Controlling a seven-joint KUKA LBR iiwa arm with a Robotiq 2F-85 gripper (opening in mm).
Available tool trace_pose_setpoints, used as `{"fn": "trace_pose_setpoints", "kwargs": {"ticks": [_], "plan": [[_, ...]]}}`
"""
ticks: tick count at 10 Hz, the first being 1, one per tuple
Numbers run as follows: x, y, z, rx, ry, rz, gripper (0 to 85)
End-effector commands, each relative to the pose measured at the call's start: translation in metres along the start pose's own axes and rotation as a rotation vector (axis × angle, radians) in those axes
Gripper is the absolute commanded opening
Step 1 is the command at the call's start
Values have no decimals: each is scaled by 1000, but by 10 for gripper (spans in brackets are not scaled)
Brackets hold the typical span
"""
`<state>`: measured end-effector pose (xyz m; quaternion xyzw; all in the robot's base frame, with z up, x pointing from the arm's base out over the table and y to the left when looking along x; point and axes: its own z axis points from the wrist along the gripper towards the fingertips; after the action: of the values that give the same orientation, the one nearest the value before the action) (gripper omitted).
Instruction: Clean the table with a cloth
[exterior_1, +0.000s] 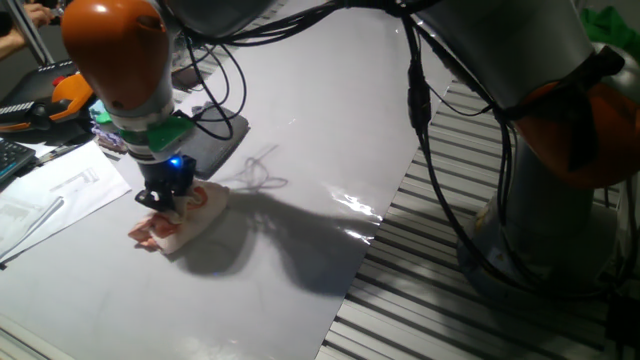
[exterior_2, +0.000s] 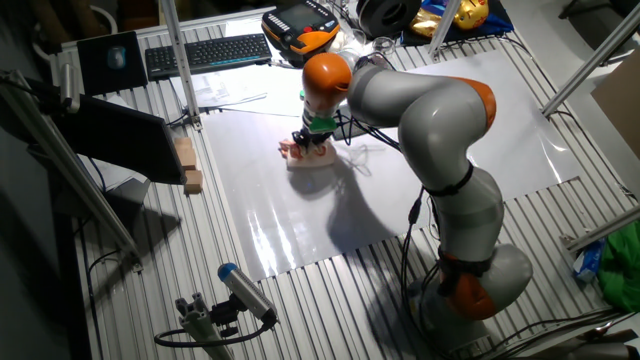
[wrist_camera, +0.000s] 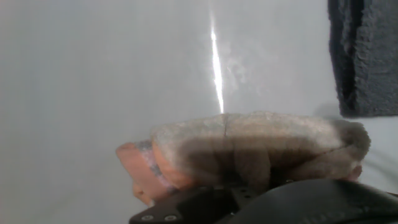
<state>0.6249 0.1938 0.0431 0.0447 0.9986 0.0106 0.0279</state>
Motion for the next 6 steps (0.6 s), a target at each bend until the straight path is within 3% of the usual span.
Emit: {"fn": "trace_pose_setpoints", "kwargs": {"ticks": [1,3,6], "plan": [[1,-4,2,8,-3,-10,0],[2,-21,6,21,-10,-36,0],[6,-31,0,52,0,-46,0]]}}
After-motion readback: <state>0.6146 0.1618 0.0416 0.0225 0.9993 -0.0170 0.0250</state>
